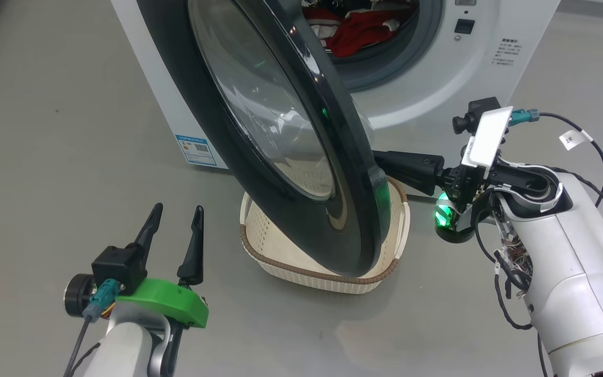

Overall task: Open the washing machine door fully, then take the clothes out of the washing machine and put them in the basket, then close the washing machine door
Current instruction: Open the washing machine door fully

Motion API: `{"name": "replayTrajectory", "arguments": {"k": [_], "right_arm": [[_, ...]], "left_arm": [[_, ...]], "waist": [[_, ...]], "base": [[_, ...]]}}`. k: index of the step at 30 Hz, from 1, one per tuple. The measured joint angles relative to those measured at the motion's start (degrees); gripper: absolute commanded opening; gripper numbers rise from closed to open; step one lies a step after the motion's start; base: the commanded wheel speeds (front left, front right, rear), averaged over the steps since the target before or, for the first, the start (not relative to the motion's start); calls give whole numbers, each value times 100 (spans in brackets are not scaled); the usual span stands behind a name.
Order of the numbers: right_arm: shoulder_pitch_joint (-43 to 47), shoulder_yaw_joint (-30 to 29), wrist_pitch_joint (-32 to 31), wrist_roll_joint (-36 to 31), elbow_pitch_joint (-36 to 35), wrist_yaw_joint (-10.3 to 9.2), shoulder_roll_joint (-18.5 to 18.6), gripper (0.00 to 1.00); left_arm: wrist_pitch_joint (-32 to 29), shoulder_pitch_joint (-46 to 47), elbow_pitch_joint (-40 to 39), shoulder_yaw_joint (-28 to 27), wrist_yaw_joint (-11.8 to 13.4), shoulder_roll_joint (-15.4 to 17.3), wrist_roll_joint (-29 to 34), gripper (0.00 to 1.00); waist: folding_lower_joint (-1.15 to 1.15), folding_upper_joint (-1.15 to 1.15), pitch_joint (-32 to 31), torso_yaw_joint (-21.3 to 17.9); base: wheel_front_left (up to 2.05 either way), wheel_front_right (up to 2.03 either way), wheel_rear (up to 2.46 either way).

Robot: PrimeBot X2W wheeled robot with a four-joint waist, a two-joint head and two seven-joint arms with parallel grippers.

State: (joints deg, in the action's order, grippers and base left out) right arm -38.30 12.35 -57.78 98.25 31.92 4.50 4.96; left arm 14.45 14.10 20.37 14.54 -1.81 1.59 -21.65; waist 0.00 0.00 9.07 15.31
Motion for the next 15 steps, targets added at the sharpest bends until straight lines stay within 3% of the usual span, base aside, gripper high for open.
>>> {"name": "replayTrajectory", "arguments": {"k": [15], "right_arm": [[363, 304, -10, 83, -20, -1, -73, 0]], "left_arm": [[0, -103, 7, 14, -27, 5, 8, 100]], "waist": [[0, 0, -284, 170]], "base": [[0, 0, 0]]}}
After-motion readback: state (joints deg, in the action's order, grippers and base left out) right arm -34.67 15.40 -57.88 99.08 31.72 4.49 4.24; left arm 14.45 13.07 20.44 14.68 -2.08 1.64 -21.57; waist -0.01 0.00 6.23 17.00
